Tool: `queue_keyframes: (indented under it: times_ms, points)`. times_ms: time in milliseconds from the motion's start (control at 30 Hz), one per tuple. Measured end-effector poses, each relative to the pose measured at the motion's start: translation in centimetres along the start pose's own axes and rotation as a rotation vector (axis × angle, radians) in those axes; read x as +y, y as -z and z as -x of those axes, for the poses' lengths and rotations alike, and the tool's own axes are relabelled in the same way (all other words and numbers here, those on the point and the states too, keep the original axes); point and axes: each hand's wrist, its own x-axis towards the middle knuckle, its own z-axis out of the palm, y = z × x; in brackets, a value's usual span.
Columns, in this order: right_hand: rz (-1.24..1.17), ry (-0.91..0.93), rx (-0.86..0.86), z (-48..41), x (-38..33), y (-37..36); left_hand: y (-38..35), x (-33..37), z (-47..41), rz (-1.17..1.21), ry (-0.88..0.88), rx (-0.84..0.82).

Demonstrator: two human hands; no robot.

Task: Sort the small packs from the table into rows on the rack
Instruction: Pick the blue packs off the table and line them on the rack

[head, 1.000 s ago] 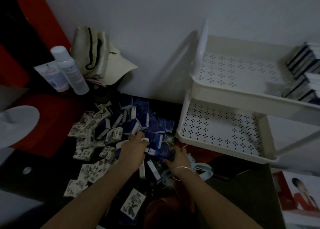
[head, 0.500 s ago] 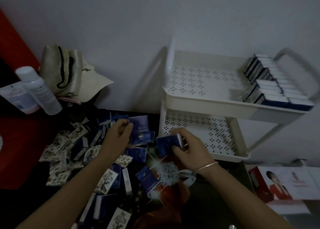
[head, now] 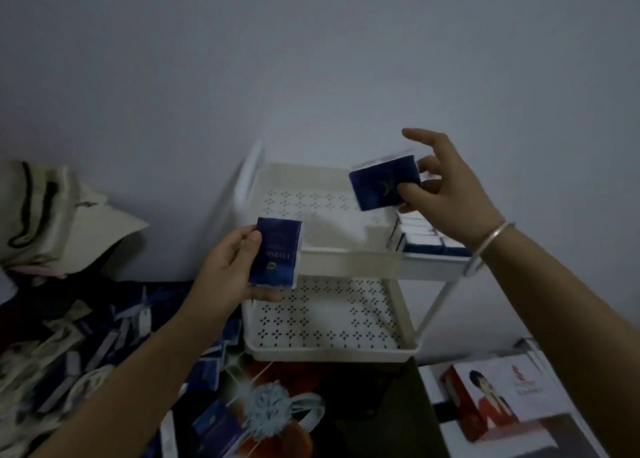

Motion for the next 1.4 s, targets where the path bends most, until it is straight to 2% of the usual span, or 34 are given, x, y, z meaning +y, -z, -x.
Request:
queue_keyframes:
  times_ms: [200, 333, 400, 600, 733, 800, 900, 1000, 1067, 1167, 1300, 1400]
  points:
    - [0.216, -0.064, 0.103, -5.0, 4.4, 4.0, -4.7, 2.2, -3.3, 0.070, 0.121, 0.012]
    - [0.477, -0.057, 0.079, -6.3, 7.1, 3.8, -7.1, 2.6, -4.4, 0.060, 0.066, 0.026]
    - [0.440, -0.062, 0.072, -6.5, 8.0, 3.3, -7.8, 2.6, -4.7, 0.048, 0.040, 0.019]
    - [-0.006, -0.247, 0.011, -7.7, 9.7, 2.5, -8.6, 2.5, -6.0, 0.204, 0.118, -0.058]
    - [0.141, -0.253, 0.029, -8.5, 9.7, 1.9, -8.7, 2.3, -7.6, 0.364, 0.201, -0.132]
    - [0.261, -0.244, 0.042, -8.8, 9.6, 1.8, -8.8, 2.3, -8.2, 0.355, 0.210, -0.147]
    - [0.344, -0.201, -0.087, -8.9, 9.3, 1.6, -9.0, 2.3, -9.0, 0.331, 0.188, -0.102]
    - [0.643, -0.057, -0.274, -9.0, 9.7, 1.0, -9.4, 2.4, -10.1, 0.373, 0.190, -0.084]
    - [0.762, -0.027, -0.282, -9.4, 10.6, 0.8, -9.7, 2.4, -10.9, 0.362, 0.215, -0.055]
    - [0.763, -0.025, -0.318, -9.4, 11.3, 1.2, -10.1, 2.3, -12.1, 0.391, 0.288, -0.014]
    - [0.810, -0.047, -0.459, -8.7, 11.3, 1.6, -10.6, 2.3, -13.2, 0.397, 0.347, 0.026]
    - [0.798, -0.101, -0.445, -9.0, 11.3, 1.7, -11.2, 1.9, -13.9, 0.363, 0.359, 0.043]
